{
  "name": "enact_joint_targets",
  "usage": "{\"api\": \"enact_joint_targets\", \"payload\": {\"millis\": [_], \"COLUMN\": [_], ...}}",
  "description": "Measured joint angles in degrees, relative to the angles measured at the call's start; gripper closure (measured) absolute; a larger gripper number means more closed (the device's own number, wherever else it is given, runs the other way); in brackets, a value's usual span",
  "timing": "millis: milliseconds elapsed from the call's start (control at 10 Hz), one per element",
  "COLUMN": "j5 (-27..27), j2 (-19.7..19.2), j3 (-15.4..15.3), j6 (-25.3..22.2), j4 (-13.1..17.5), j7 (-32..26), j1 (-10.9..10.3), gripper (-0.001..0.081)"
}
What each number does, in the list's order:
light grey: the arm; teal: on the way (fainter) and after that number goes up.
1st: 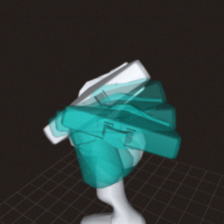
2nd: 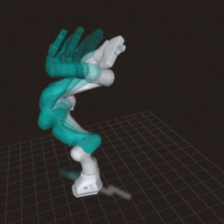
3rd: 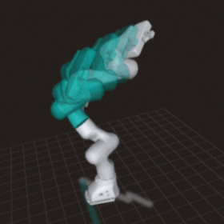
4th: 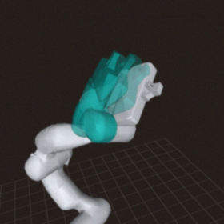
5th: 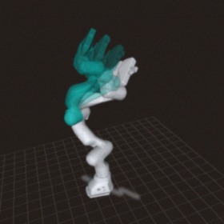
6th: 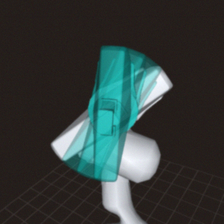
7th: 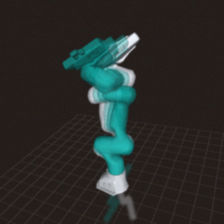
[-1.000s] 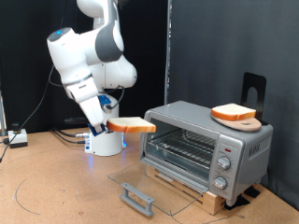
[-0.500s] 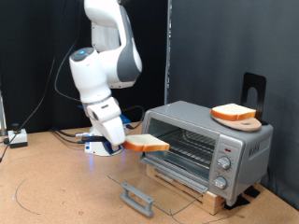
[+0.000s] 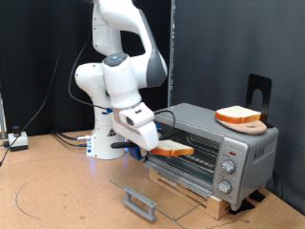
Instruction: Make a piece of toast with the oven
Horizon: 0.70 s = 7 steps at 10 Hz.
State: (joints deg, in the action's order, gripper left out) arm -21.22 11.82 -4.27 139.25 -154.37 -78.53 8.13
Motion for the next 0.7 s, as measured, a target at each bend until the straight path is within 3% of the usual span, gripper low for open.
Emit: {"api": "enact_joint_targets", "payload": {"millis": [400,700], "j5": [0.4,0.35], "j2": [0.04,0.2], "j3": [-5.97,-8.69], "j6": [2.39,2.79], "j4": [-0.02,-0.18], "j7": [4.78,6.22], "j1": [-2.03,-2.84], "gripper": [0.041,0.041]}}
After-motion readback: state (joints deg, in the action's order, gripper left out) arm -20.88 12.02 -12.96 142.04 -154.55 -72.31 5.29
